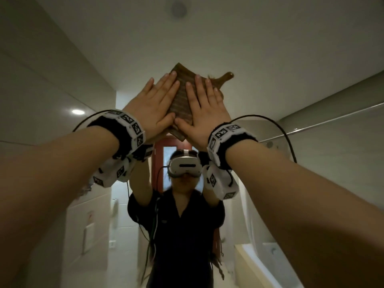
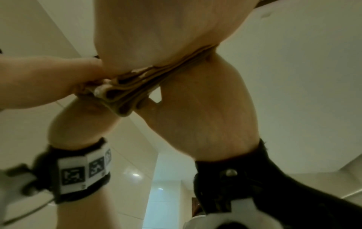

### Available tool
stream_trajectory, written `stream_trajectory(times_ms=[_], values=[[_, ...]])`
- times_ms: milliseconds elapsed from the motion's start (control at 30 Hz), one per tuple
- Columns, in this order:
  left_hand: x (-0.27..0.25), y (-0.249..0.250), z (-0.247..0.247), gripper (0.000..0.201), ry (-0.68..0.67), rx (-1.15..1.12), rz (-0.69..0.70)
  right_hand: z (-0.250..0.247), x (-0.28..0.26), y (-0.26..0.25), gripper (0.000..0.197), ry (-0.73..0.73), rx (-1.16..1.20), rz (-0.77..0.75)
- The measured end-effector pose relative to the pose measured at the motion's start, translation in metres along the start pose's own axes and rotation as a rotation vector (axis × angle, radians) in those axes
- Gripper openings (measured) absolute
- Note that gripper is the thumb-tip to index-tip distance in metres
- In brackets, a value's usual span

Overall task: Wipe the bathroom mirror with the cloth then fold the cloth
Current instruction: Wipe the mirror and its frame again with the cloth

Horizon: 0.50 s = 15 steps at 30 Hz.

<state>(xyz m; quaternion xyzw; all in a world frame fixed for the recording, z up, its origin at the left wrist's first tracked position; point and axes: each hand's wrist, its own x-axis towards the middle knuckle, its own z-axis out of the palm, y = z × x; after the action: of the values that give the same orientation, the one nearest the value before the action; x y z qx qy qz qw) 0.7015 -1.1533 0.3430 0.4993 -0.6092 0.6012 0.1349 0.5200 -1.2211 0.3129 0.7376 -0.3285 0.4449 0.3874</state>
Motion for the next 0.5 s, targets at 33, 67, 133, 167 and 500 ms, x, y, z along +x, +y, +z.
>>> stream_trajectory(times_ms=[33,67,133,167,500], values=[[-0.002,0.0,0.002,0.077,0.007,0.003,-0.007,0.002,0.0,0.0,0.091,0.01,0.004,0.001],[-0.003,0.001,0.003,0.076,0.016,0.004,-0.015,0.002,-0.001,-0.001,0.09,0.017,0.005,-0.001],[-0.005,0.002,0.002,0.076,0.021,-0.001,-0.025,0.001,-0.002,-0.002,0.09,0.017,0.012,-0.005],[-0.007,0.004,0.002,0.075,0.023,-0.006,-0.028,0.001,-0.003,-0.003,0.09,0.012,0.012,-0.005],[-0.099,0.072,0.019,0.077,0.007,-0.141,-0.052,0.026,-0.102,-0.036,0.09,-0.034,0.105,-0.035]])
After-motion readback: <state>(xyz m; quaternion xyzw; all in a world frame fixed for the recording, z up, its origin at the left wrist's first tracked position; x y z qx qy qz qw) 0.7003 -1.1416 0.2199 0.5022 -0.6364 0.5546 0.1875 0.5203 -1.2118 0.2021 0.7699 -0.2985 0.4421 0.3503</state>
